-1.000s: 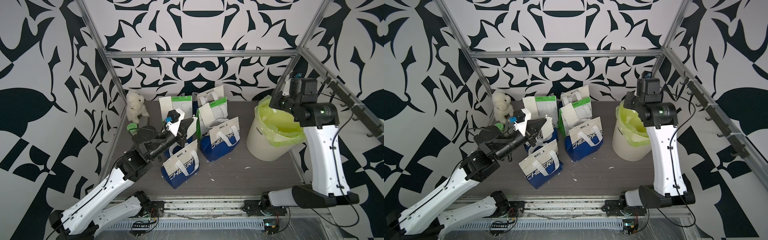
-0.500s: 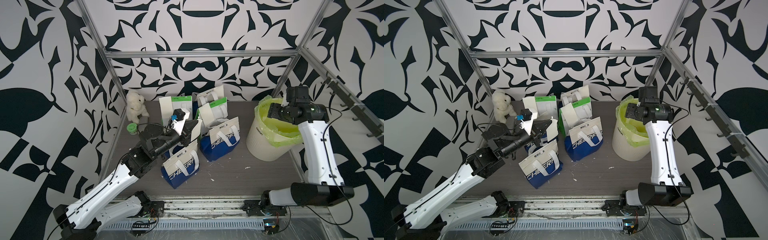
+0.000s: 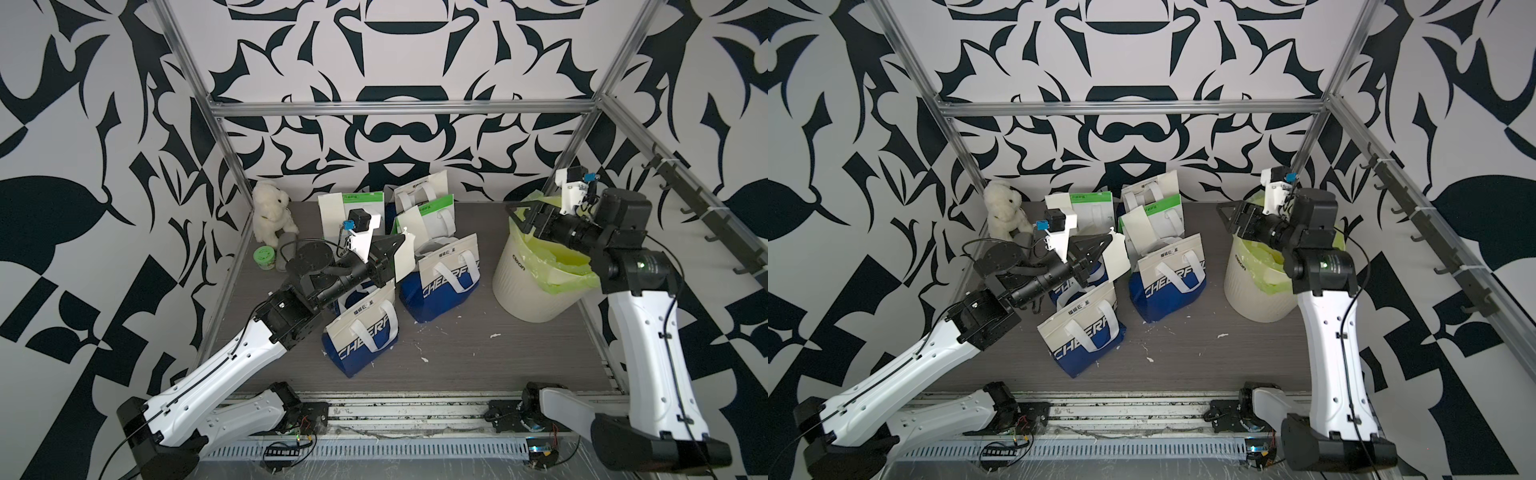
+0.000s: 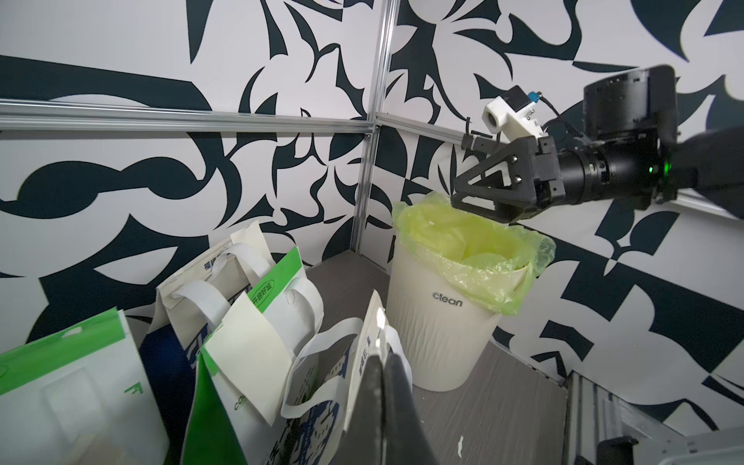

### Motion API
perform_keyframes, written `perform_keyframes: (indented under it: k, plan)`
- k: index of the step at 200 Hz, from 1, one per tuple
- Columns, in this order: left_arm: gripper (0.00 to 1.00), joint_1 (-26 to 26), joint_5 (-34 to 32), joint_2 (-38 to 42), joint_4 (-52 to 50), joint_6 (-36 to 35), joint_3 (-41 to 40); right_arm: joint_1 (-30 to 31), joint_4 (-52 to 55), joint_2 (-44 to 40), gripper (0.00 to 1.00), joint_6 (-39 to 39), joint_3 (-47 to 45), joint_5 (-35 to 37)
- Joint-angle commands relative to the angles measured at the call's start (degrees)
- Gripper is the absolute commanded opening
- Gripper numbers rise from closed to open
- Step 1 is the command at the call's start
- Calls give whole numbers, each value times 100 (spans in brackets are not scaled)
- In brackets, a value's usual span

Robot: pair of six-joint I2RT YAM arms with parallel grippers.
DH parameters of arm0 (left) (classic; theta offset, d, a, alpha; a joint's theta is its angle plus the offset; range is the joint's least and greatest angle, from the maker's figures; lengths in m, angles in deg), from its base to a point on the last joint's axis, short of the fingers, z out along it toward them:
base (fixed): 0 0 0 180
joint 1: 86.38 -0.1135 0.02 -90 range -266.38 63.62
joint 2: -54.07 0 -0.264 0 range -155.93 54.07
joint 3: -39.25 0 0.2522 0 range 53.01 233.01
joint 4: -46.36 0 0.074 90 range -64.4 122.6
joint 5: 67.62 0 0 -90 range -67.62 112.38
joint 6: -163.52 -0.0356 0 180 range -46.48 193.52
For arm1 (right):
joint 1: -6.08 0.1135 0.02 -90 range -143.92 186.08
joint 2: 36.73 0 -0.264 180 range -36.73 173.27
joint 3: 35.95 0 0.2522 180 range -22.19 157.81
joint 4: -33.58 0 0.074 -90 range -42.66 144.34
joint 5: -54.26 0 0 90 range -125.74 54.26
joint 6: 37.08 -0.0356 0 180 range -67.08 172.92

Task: Shred takeout receipts and throw away
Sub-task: Place the takeout receipt in the trash bin, then shred the takeout receipt.

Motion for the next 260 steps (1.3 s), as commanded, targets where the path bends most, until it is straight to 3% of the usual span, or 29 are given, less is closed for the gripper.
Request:
perform_keyframes:
  k: [1,60,172,199,210,221,253,257,260]
  plan:
    - [0,22,152,112,872,580,-91,274,-3122,-257,72,-1270,-806,-1627]
    - [0,22,21,321,2085,1339,-457,2302,-4145,105,74,-995,-1269,-1760]
    - [0,22,-92,290,2942,1901,-692,3404,-4588,559,67,-985,-1274,-2082]
    - [0,22,-131,281,2888,1901,-697,3494,-4580,622,50,-1091,-1215,-2021]
    - [0,22,-141,280,2820,1901,-695,3499,-4563,641,31,-1165,-1172,-1988]
    - [0,22,-152,280,2715,1901,-673,3499,-4433,653,1,-1196,-1110,-1907]
    - [0,22,-158,289,2005,1668,-497,3496,-3807,621,0,-975,-932,-1791]
    - [10,22,-153,299,1804,1575,-432,3504,-3594,603,0,-838,-876,-1749]
    - [25,22,-156,305,1626,1481,-376,3506,-3406,585,0,-704,-844,-1701]
